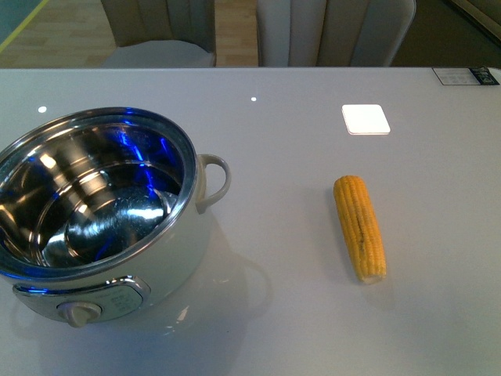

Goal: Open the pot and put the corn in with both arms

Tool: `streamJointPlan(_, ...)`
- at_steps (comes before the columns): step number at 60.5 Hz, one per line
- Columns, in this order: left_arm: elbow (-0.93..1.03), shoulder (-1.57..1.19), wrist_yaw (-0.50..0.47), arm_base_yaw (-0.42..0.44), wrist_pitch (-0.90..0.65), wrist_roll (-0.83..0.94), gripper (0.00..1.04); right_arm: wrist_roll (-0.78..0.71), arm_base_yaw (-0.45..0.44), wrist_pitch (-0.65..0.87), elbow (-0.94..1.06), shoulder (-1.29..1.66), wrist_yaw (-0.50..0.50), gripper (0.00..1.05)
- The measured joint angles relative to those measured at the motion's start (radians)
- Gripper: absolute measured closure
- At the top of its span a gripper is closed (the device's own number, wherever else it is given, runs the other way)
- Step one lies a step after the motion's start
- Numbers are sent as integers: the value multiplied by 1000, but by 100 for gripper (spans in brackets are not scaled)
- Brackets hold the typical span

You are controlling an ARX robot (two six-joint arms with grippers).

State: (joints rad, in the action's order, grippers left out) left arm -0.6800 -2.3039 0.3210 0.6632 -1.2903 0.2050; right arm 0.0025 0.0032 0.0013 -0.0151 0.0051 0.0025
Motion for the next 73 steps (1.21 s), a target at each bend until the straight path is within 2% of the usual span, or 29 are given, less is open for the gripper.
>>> streamJointPlan(11, 112, 293, 18, 21, 118, -97, 7, 0, 0, 0, 0, 0, 0, 9)
streamJointPlan(18, 116, 363, 31, 27, 116, -126, 7, 0, 0, 0, 0, 0, 0, 9)
streamJointPlan(26, 197, 357, 203, 7, -53, -151, 31, 0, 0, 0, 0, 0, 0, 9)
streamJointPlan(30, 235, 372, 219, -10, -97, -151, 44, 0, 0, 0, 0, 0, -1, 9)
streamJointPlan(41, 256, 373, 222, -18, -104, -151, 74, 0, 0, 0, 0, 0, 0, 9)
streamJointPlan(45, 263, 374, 221, -23, -104, -151, 89, 0, 0, 0, 0, 0, 0, 9)
streamJointPlan(46, 269, 380, 211, -30, -103, -154, 90, 0, 0, 0, 0, 0, 0, 9)
streamJointPlan(48, 337, 452, 103, -83, -84, -175, 98, 0, 0, -1, -1, 0, 3, 9)
streamJointPlan(49, 360, 480, 79, -100, -77, -178, 99, 0, 0, -1, -1, 0, 3, 9)
streamJointPlan(51, 490, 658, 19, -210, -39, -190, 101, 0, -1, -1, -1, 0, -2, 9)
streamJointPlan(53, 586, 826, 15, -312, 2, -192, 102, 0, -2, -2, -1, 3, -12, 9)
streamJointPlan(55, 640, 957, -13, -365, 51, -193, 102, 0, -2, -2, -1, 0, -9, 9)
streamJointPlan(58, 668, 1093, -73, -399, 126, -196, 102, 0, -2, -2, -1, 0, 4, 9)
streamJointPlan(73, 670, 1438, -170, -502, 426, -200, 102, 0, -2, -2, -1, 0, 0, 9)
